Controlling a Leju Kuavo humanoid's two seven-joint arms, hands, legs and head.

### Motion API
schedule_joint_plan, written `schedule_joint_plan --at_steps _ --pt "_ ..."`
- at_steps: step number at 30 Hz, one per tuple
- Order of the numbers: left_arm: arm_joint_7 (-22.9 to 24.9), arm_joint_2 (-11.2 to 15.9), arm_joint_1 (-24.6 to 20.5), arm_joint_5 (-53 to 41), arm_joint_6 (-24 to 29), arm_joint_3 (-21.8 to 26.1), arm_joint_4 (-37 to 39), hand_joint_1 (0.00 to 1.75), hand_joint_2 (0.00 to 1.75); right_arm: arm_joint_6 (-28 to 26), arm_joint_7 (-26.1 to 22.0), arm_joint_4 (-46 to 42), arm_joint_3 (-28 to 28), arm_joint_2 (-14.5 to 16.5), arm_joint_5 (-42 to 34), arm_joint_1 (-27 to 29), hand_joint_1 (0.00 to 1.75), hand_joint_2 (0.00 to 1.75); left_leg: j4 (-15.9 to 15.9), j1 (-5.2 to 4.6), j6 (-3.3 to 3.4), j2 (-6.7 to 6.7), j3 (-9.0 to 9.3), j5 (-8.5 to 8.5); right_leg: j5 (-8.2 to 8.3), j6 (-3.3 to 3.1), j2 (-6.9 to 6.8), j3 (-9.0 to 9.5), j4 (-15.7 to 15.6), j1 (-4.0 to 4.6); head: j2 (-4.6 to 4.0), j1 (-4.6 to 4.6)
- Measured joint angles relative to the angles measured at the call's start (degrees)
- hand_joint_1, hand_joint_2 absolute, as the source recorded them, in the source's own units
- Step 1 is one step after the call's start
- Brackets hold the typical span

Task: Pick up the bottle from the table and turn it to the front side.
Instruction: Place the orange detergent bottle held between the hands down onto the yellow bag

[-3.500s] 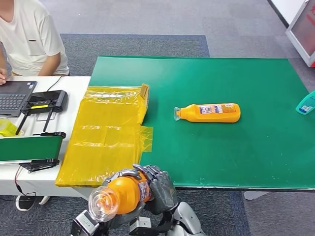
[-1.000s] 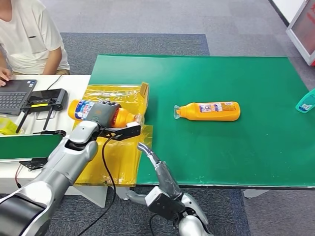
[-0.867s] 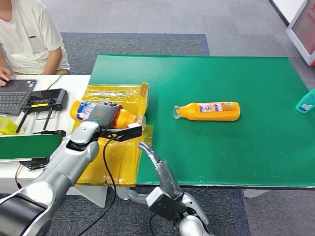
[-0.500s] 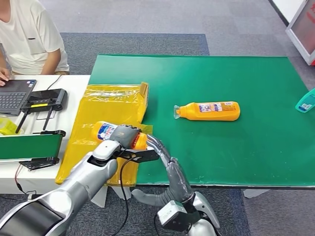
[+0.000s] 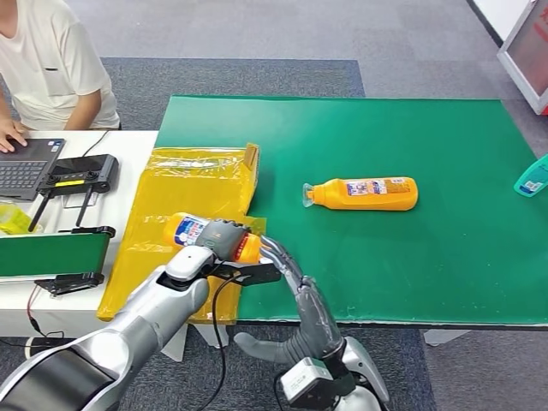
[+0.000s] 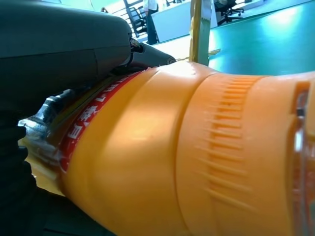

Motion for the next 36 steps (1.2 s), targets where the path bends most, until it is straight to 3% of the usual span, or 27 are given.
schedule_joint_plan --at_steps 1,3,5,9,18,22,28,36 --pt "0.0 0.0 0.1 0.1 0.2 0.0 0.1 0.00 0.87 -0.1 0.0 -0.1 0.0 0.0 0.0 0.1 0.00 1.75 0.0 0.00 0.00 0.00 0.00 0.00 0.00 0.00 0.00 -0.01 0.0 0.00 0.00 -0.01" --pt "0.2 0.0 0.5 0.3 0.9 0.0 0.3 0.00 0.00 -0.2 0.0 -0.2 0.0 -0.1 0.0 0.4 0.00 1.75 0.0 0.00 0.00 0.00 -0.01 0.01 0.01 0.00 0.00 -0.03 0.0 0.00 0.00 -0.01" --pt "0.7 -0.1 0.8 0.2 2.0 0.0 0.4 0.00 0.00 -0.4 0.1 -0.2 0.0 -0.2 0.0 0.6 0.00 1.75 0.0 0.00 0.00 0.00 -0.02 0.01 0.02 0.01 0.00 -0.04 0.0 0.00 0.00 -0.01" --pt "1.5 -0.1 1.0 0.3 3.3 0.2 0.5 0.00 1.75 -0.5 0.2 -0.2 0.0 -0.4 -0.1 1.1 0.00 1.75 0.0 0.00 0.01 0.00 -0.03 0.01 0.02 0.02 0.00 -0.04 0.0 0.00 0.00 0.00" --pt "-0.1 -0.1 1.6 2.4 3.6 2.1 0.5 0.00 1.75 -1.0 0.1 -0.8 -1.4 -0.6 -0.3 1.5 0.00 1.75 0.0 0.00 0.01 0.00 -0.03 0.01 0.02 0.02 0.00 -0.04 0.0 0.00 0.00 0.01" --pt "-1.3 -0.1 2.1 2.5 4.5 2.2 0.0 0.00 0.00 -1.0 0.0 -0.9 -1.8 -0.6 -0.4 1.5 0.00 1.75 0.0 0.00 0.01 0.00 -0.03 0.02 0.02 0.02 0.00 -0.05 0.0 0.00 0.00 0.00" --pt "-5.1 0.2 4.3 6.6 7.8 3.1 -8.3 0.00 0.00 -2.0 0.5 0.2 -2.1 -0.6 0.9 1.4 0.00 1.75 0.0 0.00 0.04 0.00 -0.07 0.05 0.04 0.05 -0.01 -0.06 0.0 0.00 0.00 0.00" --pt "-0.5 0.9 8.1 3.4 6.1 0.4 -31.1 0.00 0.00 -3.7 0.4 3.1 -2.5 -0.5 3.8 1.7 0.00 1.75 0.0 -0.01 0.05 0.00 -0.12 0.03 0.04 0.06 -0.01 -0.11 0.0 -0.02 0.00 0.00"
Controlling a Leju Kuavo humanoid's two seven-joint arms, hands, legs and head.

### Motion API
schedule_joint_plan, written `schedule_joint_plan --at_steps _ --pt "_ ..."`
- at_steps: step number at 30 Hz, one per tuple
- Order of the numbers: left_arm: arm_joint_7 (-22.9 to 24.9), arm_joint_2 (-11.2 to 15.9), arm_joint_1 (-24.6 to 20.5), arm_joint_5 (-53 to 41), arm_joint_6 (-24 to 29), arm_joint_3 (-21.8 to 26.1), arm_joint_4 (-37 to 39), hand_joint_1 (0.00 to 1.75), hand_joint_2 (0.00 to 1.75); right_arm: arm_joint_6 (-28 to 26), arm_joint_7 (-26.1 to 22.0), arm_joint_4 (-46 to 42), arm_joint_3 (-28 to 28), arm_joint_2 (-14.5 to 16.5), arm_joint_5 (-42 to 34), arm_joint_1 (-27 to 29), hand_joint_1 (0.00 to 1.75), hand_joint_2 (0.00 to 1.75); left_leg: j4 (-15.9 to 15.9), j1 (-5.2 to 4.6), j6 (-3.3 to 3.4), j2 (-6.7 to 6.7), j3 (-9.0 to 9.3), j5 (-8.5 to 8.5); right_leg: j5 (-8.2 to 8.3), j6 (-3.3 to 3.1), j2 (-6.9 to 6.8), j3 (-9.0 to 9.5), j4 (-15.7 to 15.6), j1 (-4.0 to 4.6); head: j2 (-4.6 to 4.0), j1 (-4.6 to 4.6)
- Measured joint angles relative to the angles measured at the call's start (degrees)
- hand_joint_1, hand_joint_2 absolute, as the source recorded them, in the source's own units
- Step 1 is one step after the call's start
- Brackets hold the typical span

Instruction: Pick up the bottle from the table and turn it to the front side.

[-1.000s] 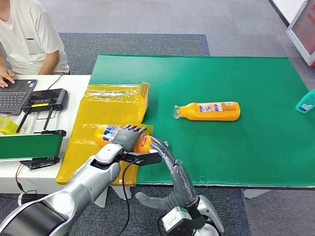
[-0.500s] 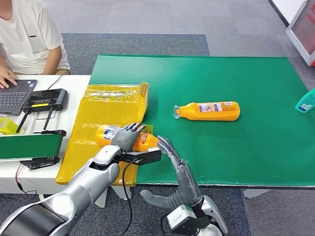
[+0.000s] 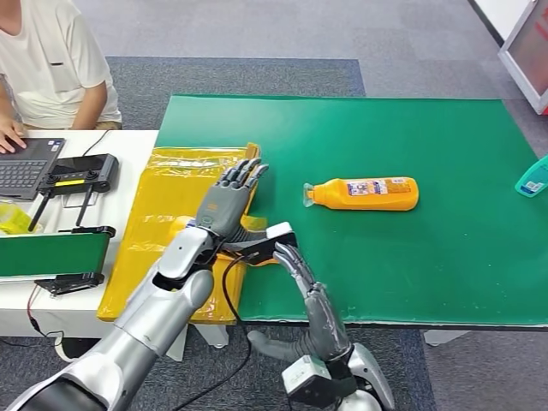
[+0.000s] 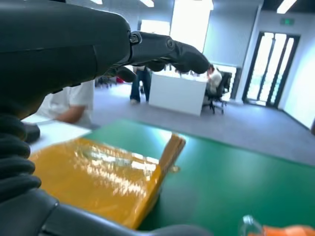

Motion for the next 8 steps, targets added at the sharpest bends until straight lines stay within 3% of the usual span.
schedule_joint_plan --at_steps 8 --pt "4.0 2.6 2.7 -6.9 2.7 -4.3 -10.9 0.00 0.00 -3.0 -0.7 -0.4 1.1 0.3 0.9 2.0 0.00 1.75 0.0 0.00 -0.01 0.01 -0.01 0.00 0.00 -0.01 0.02 -0.04 0.0 0.01 0.00 -0.01"
